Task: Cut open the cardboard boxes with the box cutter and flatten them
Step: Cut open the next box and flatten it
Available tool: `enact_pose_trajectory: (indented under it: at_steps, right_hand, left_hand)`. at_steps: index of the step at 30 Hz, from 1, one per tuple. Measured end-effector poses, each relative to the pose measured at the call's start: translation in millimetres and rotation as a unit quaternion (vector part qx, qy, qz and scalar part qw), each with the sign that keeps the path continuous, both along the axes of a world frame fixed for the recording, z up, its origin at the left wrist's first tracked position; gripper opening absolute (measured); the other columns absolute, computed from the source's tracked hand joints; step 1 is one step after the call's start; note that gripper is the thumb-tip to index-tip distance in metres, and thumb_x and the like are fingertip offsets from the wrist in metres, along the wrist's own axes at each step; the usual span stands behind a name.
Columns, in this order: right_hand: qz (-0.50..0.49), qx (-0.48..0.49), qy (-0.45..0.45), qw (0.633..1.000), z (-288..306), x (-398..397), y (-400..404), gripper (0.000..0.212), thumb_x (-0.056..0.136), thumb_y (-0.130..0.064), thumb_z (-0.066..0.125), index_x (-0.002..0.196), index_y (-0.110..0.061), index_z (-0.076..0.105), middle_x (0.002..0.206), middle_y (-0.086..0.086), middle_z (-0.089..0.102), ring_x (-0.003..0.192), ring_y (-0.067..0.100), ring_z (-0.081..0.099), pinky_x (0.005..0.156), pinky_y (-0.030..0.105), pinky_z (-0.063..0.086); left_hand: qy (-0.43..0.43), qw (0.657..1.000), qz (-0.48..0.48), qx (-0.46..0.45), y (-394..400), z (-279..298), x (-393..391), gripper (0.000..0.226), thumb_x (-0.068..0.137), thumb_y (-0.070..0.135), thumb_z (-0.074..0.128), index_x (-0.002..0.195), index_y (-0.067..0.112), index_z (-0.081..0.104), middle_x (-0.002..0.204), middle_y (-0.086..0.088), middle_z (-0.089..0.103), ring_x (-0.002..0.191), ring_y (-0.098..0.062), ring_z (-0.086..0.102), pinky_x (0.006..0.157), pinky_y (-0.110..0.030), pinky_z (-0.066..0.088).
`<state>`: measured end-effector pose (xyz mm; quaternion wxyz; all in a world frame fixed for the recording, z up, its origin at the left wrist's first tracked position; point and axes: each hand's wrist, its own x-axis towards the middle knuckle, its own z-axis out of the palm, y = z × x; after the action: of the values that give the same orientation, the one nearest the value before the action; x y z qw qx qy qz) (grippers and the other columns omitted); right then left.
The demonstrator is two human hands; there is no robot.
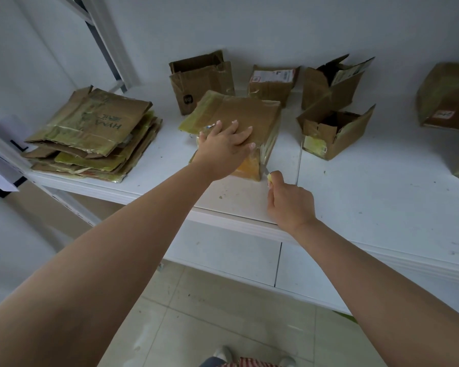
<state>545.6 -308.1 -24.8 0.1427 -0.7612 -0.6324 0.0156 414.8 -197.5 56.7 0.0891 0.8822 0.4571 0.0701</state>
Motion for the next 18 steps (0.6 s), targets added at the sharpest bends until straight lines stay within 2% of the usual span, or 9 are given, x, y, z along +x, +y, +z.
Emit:
enact_pose_trajectory:
  at_steps: [4, 9, 11, 14, 18]
  right_hand:
    - [0.014, -0.031, -0.010, 0.999, 6.3, 1.7, -2.4, 0.020, 0.097, -0.016, 0.033, 0.116, -0.012, 0.038, 0.070, 0.003, 0.052, 0.059, 0.027, 0.047, 0.056, 0.030, 0.034]
    - [0.016, -0.022, 0.017, 0.999, 5.7, 3.7, -6.1, 0.025, 0.100, -0.021, 0.030, 0.120, -0.012, 0.041, 0.080, 0.008, 0.062, 0.066, 0.029, 0.053, 0.059, 0.031, 0.034]
    - [0.000, 0.021, 0.049, 0.999, 2.2, 5.7, -10.3, 0.027, 0.101, -0.022, 0.030, 0.121, -0.010, 0.043, 0.078, 0.009, 0.062, 0.070, 0.031, 0.058, 0.058, 0.031, 0.033]
    - [-0.070, 0.087, 0.124, 0.986, 1.6, 10.9, -14.6, 0.028, 0.100, -0.020, 0.033, 0.123, -0.007, 0.043, 0.071, 0.007, 0.052, 0.067, 0.033, 0.055, 0.057, 0.031, 0.032]
    - [-0.100, 0.143, 0.153, 0.973, 2.5, 13.0, -15.8, 0.025, 0.099, -0.019, 0.038, 0.120, -0.008, 0.048, 0.067, 0.003, 0.051, 0.058, 0.029, 0.050, 0.055, 0.030, 0.031]
  left_hand:
    - [-0.058, 0.998, 0.038, -0.001, -0.2, -3.6, 5.1, 0.063, 0.088, 0.069, 0.040, 0.143, 0.038, 0.039, 0.157, 0.005, 0.025, 0.147, -0.026, 0.008, 0.116, -0.055, -0.001]
    - [-0.011, 0.995, 0.076, 0.061, -1.8, -4.2, 14.0, 0.080, 0.077, 0.074, 0.052, 0.144, 0.033, 0.037, 0.153, 0.004, 0.033, 0.144, -0.025, 0.019, 0.116, -0.052, 0.011]
    - [-0.005, 0.995, 0.078, 0.060, -1.6, -4.1, 16.5, 0.076, 0.080, 0.070, 0.053, 0.145, 0.033, 0.037, 0.153, 0.003, 0.033, 0.144, -0.026, 0.019, 0.116, -0.053, 0.011]
    - [-0.004, 0.997, 0.063, 0.042, -2.0, -1.2, 16.9, 0.069, 0.086, 0.059, 0.053, 0.146, 0.030, 0.036, 0.155, 0.002, 0.029, 0.145, -0.025, 0.016, 0.117, -0.053, 0.009]
    - [-0.066, 0.998, -0.013, -0.003, -0.3, 1.7, -4.3, 0.067, 0.088, 0.039, 0.059, 0.147, 0.022, 0.035, 0.156, 0.001, 0.027, 0.146, -0.023, 0.015, 0.118, -0.048, 0.013]
